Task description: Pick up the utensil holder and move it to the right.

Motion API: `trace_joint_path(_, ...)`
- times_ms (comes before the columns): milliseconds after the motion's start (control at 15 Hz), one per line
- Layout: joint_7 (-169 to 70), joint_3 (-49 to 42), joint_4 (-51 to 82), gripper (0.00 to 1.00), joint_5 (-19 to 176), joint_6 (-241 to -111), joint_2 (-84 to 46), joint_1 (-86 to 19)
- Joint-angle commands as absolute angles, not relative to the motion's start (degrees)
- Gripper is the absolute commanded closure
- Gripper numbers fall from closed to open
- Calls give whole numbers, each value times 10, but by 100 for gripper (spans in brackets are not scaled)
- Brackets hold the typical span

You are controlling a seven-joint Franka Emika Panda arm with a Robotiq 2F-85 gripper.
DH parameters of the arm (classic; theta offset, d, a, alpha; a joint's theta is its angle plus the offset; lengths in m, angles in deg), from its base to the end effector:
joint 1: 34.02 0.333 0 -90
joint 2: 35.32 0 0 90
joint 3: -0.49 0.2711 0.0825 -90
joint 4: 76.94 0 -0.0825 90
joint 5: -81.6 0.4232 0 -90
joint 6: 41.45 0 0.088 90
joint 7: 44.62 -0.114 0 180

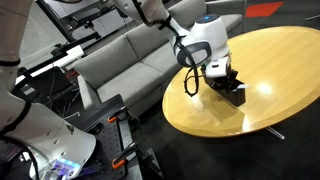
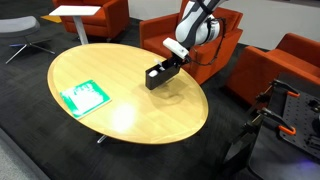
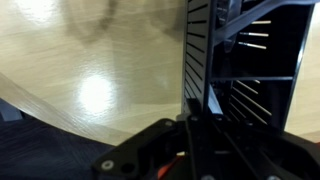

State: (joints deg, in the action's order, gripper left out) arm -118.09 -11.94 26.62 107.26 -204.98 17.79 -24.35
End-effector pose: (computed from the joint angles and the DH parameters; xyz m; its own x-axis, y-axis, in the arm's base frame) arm 0.6128 -0.0609 -0.0147 -0.0848 -0.9960 0.0288 -0.9838 0.0791 -0.1609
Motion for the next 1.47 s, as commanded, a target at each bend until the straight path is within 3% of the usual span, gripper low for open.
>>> trace_joint_path(0,-1275,-133,237,99,1067,-1980,171,-260)
trace_joint_path(667,-1447,-82,195,99,1079,-1987,213,-330)
trace_joint_path(1400,-1493,-76,269,99,1080,-2082,206,-332)
